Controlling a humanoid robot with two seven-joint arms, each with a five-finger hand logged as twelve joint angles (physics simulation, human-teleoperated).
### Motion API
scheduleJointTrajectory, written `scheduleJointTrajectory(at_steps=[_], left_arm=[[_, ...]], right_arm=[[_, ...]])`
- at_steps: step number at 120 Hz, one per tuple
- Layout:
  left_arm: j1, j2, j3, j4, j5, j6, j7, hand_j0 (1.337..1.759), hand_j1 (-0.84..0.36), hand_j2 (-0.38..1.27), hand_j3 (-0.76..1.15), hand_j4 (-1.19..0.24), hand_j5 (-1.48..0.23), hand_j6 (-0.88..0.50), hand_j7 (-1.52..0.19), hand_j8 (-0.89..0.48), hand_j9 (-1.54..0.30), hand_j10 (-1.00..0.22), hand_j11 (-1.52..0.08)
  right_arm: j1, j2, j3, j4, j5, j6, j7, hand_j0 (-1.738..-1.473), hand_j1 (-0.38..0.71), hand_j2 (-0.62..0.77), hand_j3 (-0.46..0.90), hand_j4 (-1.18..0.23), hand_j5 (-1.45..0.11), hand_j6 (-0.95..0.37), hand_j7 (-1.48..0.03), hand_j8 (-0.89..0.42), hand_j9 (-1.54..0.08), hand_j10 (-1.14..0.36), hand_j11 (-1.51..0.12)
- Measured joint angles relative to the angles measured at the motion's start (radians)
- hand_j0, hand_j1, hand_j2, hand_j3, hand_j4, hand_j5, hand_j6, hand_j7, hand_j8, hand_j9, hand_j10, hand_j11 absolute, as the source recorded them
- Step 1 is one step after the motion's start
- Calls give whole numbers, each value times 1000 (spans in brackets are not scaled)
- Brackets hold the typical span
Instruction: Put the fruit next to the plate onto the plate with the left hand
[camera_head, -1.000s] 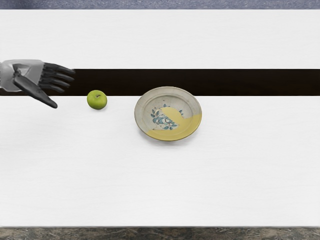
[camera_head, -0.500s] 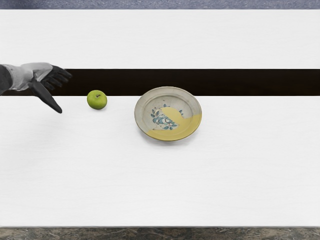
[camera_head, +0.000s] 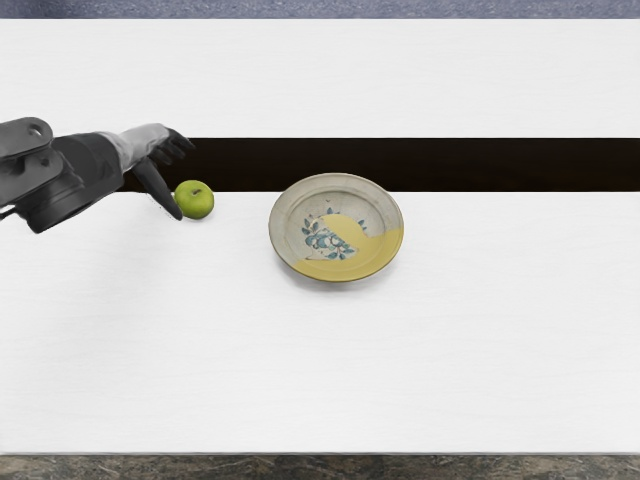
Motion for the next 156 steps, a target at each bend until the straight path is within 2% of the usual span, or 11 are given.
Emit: scheduleJointTrajectory(at_steps=[21,32,61,86,123,156], left_arm=[[-50,-92,86,102,8,40,1,1658,50,53,0,-254,-326,-255,-326,-255,-326,-253,-326],[-52,-143,128,173,9,47,1,1658,49,53,0,-255,-327,-256,-327,-256,-327,-254,-327],[-53,-244,217,298,9,110,1,1658,50,53,0,-254,-326,-254,-326,-254,-326,-253,-326],[-44,-284,251,347,-2,123,1,1658,50,53,0,-253,-326,-254,-326,-254,-326,-253,-326],[-32,-407,273,427,-6,126,1,1658,50,52,0,-253,-326,-254,-326,-254,-326,-253,-326],[-30,-417,301,476,-5,127,1,1658,37,51,0,-267,-346,-268,-346,-267,-346,-266,-346]], right_arm=[[2,0,1,0,0,0,0,-1658,-308,-7,0,-35,-45,-35,-45,-35,-45,-35,-45],[2,0,2,0,0,0,0,-1658,-308,-7,0,-35,-45,-35,-45,-35,-45,-35,-45],[9,0,1,0,0,0,0,-1658,-308,-7,0,-35,-45,-35,-45,-35,-45,-35,-45],[11,0,1,0,0,0,0,-1658,-308,-7,0,-35,-45,-35,-45,-35,-45,-35,-45],[11,0,1,0,0,0,0,-1658,-308,-7,0,-35,-45,-35,-45,-35,-45,-35,-45],[14,0,1,0,0,0,0,-1658,-308,-7,0,-35,-45,-35,-45,-35,-45,-35,-45]])
